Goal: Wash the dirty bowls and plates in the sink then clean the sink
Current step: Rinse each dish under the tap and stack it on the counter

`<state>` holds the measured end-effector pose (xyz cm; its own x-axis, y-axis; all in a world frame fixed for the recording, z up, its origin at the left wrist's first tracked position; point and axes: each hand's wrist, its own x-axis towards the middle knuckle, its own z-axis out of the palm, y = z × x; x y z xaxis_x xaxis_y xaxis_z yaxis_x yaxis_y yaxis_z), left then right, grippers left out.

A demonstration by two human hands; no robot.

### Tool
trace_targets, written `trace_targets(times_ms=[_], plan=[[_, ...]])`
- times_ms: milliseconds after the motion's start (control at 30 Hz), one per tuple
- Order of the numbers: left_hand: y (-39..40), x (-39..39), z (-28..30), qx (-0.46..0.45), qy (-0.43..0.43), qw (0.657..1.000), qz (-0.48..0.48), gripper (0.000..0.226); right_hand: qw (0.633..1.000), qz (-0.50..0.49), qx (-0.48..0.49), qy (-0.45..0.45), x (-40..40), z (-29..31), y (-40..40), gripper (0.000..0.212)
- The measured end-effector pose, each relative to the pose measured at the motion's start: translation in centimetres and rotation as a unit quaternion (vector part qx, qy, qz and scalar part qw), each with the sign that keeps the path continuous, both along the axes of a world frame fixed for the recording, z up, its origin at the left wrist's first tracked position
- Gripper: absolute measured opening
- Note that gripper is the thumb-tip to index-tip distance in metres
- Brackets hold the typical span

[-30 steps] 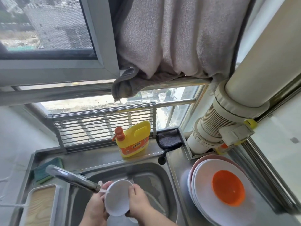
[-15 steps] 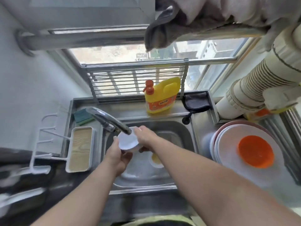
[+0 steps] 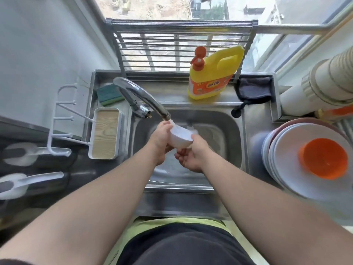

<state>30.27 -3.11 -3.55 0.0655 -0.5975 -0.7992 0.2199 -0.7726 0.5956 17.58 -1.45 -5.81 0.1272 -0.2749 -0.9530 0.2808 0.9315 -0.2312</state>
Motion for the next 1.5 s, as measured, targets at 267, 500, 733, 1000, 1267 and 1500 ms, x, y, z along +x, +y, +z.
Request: trace_targets(times_ms=[267,500,733,1000,1267,1500], plan=[[0.3,2.3,-3.1,0.229,0.232,0.933,0.151,0.043,0.871,0.344,-0.231,0.265,2.1,0.8,-4.7,0.065],[1.9,2.2,-3.0,0.277,0.174,0.943,0.067,0.113,0.921,0.249,-0.185,0.236,2.7,0.6,-7.5,0.035],[0.3,-0.2,-2.9,0.129,0.153,0.972,0.122,0.047,0.989,-0.127,0.056,0.051,-1.3,-1.9,-4.5,0.035],[1.9,-2.0,-3.9,0.208,0.124,0.969,0.047,0.048,0.992,-0.121,-0.011,0.043,-5.3,-3.2,-0.5,0.033],[2.4,-1.3,-4.7,0.254,0.116,0.958,-0.068,0.076,0.961,0.13,-0.14,0.199,-4.9,-2.4,0.3,0.034],[2.2,0.3,-4.4,0.211,0.173,0.961,0.05,0.05,0.879,0.288,-0.249,0.286,-2.5,-0.4,1.9,0.026]])
